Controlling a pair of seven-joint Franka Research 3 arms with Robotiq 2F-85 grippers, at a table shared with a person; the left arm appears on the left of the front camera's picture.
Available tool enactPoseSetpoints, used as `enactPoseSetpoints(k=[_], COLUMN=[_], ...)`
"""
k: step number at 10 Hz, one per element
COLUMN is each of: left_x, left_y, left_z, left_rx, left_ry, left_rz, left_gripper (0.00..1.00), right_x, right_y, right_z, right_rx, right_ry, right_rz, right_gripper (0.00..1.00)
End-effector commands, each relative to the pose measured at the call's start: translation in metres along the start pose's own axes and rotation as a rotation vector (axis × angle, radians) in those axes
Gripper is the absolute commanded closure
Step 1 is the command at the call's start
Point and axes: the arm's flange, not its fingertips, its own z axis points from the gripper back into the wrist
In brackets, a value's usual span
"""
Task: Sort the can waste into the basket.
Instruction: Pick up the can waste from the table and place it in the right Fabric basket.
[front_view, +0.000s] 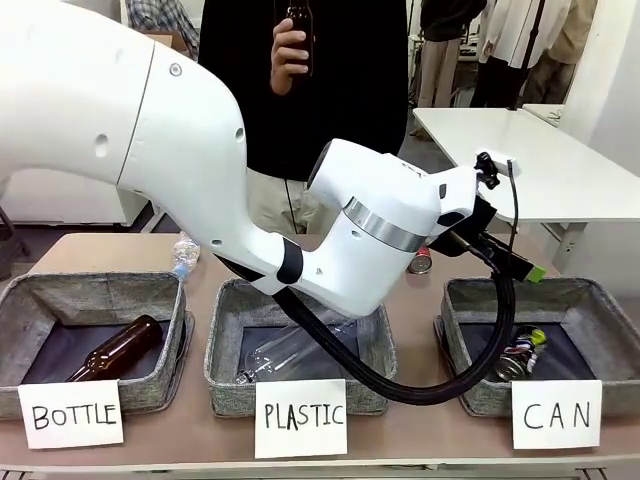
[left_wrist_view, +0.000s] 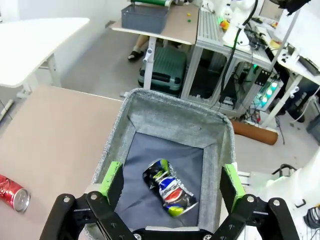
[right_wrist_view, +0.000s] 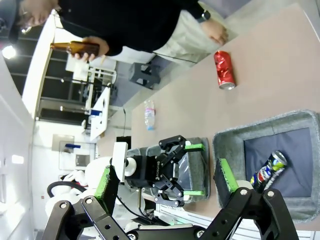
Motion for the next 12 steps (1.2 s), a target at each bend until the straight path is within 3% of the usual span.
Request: enactPoseSetpoints(k=[1,3,4,7,8,10,12], left_x=[-0.007,-0.007,0.0,-0.01,-0.023,-0.051,-0.084], left_y=[-0.004,-0.002,-0.004,-0.004,-0.012,-0.039,-0.047], left_z=[0.009,0.02,0.051,0.271,0.342,0.474,0.569], left_rx=[-0.007,0.0,0.024,0.273,0.525,0.775,0.777], left_ry=[-0.019,-0.011,-0.003,0.002,-0.033,-0.221,-0.46], left_rz=[-0.014,0.021,0.051,0.361,0.466,0.882,1.212], left_gripper=[0.0,0.0,0.0,0.0,0.0,0.0,0.0], right_x=[0.001,0.001,0.0,-0.017,-0.034,-0.07,-0.085], right_y=[0.001,0.001,0.0,0.04,0.054,0.086,0.118], right_z=[0.0,0.0,0.0,-0.059,-0.091,-0.151,-0.185], right_rx=[0.015,0.015,0.0,0.127,0.187,0.144,0.123], right_ry=[0.0,0.0,0.0,0.056,0.136,0.276,0.43], right_rz=[-0.003,-0.003,0.0,-0.044,-0.141,-0.371,-0.692], right_gripper=[0.0,0.0,0.0,0.0,0.0,0.0,0.0])
